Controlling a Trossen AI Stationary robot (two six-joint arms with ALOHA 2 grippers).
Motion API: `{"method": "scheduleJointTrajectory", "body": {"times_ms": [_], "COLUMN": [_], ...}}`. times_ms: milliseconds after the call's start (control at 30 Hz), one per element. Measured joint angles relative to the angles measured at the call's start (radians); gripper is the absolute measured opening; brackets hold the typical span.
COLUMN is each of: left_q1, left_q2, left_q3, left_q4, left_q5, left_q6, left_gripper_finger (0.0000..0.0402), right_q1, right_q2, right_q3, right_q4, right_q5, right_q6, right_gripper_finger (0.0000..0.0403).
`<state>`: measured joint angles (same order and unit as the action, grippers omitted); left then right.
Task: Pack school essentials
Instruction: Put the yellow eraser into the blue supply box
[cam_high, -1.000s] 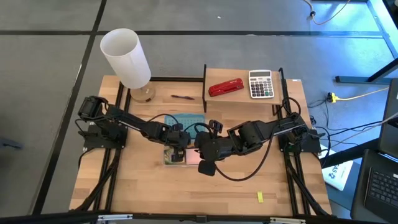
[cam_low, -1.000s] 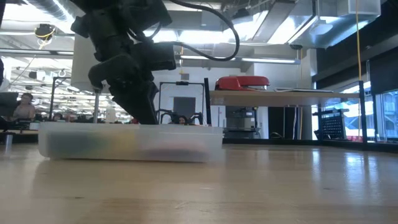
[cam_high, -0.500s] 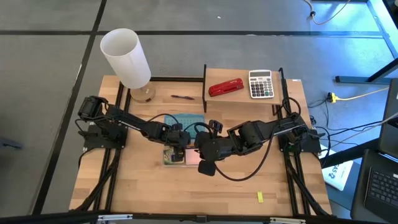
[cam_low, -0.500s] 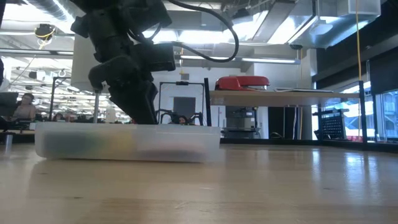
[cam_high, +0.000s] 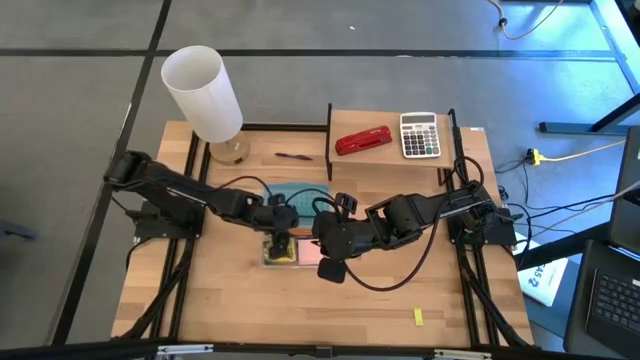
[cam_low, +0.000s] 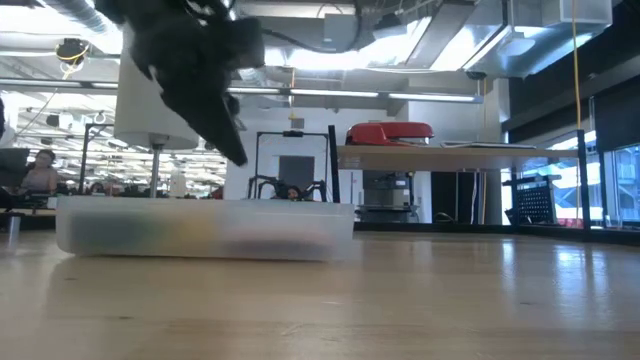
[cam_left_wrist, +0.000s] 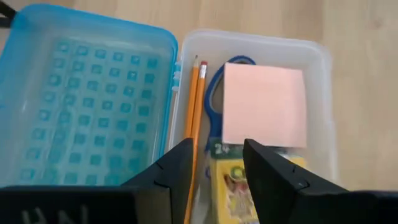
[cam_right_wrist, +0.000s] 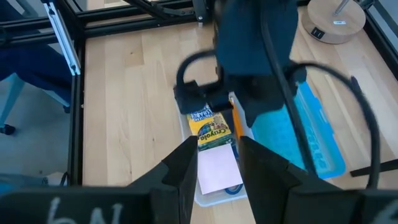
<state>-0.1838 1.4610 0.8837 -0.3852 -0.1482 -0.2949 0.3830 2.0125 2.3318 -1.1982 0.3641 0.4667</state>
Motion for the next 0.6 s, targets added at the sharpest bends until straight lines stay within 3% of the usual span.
{"method": "scheduleJointTrajectory", "body": {"times_ms": [200,600], "left_q1": [-0.047,-0.226], "left_q2": [-0.104,-0.236], "left_q3": [0.0,0.0], "left_q4": [-0.157,-0.42], "left_q5": [-0.03,-0.088], "left_q6": [-0.151,-0.672], "left_gripper_finger": [0.0135,0.0133], "right_q1": [0.0,0.0], "right_q2": [0.0,0.0], "right_q3": [0.0,0.0], "right_q4": [0.007,0.054], "right_q5": [0.0,0.0], "right_q6": [-0.001,0.001], "right_gripper_finger": [0.012,0.012]}}
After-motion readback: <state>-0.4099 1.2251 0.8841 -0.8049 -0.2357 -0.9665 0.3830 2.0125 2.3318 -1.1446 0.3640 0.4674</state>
